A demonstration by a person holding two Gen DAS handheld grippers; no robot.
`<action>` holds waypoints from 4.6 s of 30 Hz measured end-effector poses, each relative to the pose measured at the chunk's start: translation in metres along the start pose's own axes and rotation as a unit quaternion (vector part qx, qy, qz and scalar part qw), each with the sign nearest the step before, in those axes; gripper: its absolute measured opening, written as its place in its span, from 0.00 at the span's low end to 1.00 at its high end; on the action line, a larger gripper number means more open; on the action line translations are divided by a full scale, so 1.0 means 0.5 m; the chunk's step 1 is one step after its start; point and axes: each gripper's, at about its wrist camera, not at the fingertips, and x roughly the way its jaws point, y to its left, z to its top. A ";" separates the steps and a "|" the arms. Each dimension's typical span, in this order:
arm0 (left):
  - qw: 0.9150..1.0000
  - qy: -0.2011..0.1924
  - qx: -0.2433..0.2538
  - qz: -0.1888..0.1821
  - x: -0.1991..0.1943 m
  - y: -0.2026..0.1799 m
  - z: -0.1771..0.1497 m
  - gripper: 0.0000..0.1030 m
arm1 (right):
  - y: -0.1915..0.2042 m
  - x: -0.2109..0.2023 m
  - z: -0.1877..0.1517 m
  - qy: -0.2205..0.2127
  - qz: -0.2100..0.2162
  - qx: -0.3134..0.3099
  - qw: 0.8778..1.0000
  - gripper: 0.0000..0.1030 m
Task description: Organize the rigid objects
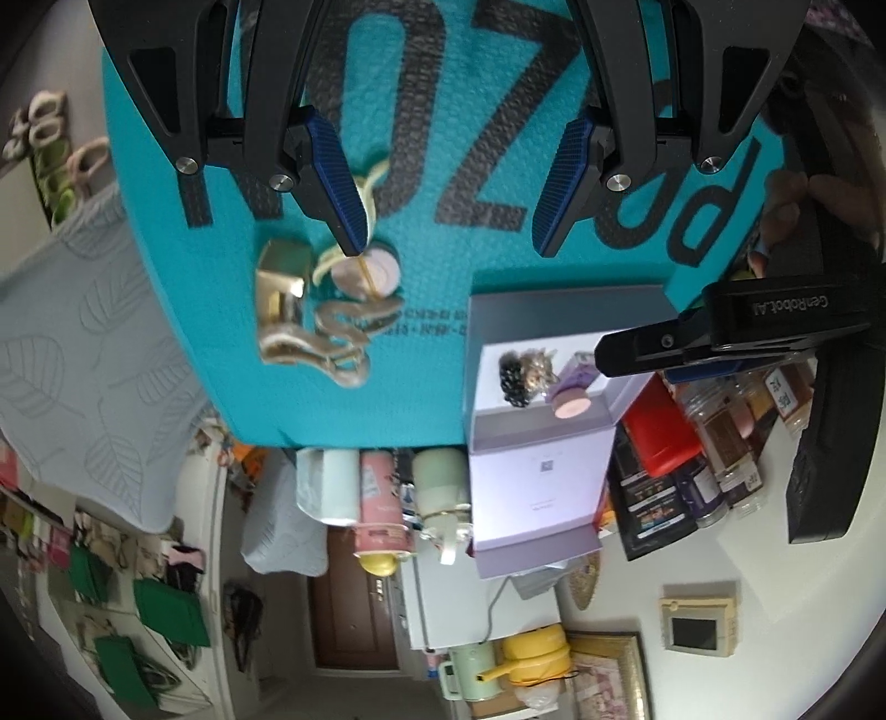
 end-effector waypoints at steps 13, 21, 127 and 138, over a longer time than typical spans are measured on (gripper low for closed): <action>0.999 0.027 0.014 -0.014 0.074 -0.028 -0.027 0.99 | -0.072 0.070 -0.041 0.021 0.012 0.030 0.999 0.61; 0.998 0.042 0.039 -0.012 0.125 -0.054 -0.022 0.99 | -0.106 0.146 -0.048 0.070 0.019 0.033 0.997 0.45; 0.983 0.133 0.125 -0.024 0.243 -0.199 -0.118 0.52 | -0.185 0.109 -0.115 0.094 -0.055 0.010 0.994 0.20; 0.988 0.131 0.069 -0.031 0.213 -0.130 -0.089 0.52 | -0.148 0.115 -0.101 0.095 0.005 0.018 0.995 0.20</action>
